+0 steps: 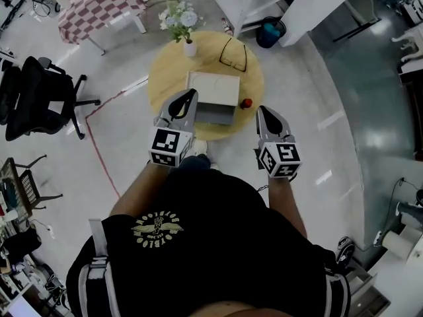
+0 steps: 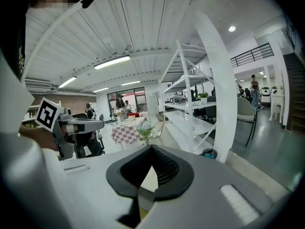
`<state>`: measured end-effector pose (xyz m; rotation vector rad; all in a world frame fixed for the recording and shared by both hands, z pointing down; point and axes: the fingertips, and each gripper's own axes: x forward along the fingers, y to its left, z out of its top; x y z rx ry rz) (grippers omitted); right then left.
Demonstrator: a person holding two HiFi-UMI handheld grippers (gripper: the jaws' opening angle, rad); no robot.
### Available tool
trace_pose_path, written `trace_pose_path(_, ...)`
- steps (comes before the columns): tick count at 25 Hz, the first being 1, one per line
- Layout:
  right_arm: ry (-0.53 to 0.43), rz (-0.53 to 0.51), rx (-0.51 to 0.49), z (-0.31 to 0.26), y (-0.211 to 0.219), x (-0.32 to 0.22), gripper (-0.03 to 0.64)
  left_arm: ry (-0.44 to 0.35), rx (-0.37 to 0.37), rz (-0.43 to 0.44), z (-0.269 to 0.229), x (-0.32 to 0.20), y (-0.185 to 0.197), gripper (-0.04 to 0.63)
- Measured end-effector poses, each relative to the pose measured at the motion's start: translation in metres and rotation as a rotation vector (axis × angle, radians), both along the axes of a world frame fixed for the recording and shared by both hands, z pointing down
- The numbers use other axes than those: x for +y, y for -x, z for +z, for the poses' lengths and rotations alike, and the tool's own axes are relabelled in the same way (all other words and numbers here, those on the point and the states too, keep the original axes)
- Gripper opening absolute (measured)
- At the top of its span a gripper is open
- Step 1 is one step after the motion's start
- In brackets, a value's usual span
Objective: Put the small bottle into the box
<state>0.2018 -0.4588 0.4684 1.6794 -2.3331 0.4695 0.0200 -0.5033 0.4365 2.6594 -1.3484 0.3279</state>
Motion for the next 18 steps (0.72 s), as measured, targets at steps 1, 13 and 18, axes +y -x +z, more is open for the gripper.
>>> trace_pose_path(1, 0.005, 0.002, 0.004, 0.003, -0.001, -0.005, 0.008, 0.003, -0.001, 0.002, 0.003, -0.006, 0.000, 0.000)
trace_pose_path(13, 0.247, -0.043, 0.149, 0.088, -0.007, -0.048, 0.009, 0.074, -0.027, 0.033, 0.048, -0.056, 0.020, 0.000)
trace_pose_path(18, 0.406, -0.064, 0.177, 0.151, -0.016, -0.052, 0.097, 0.104, -0.057, 0.048, 0.068, -0.067, 0.030, 0.000)
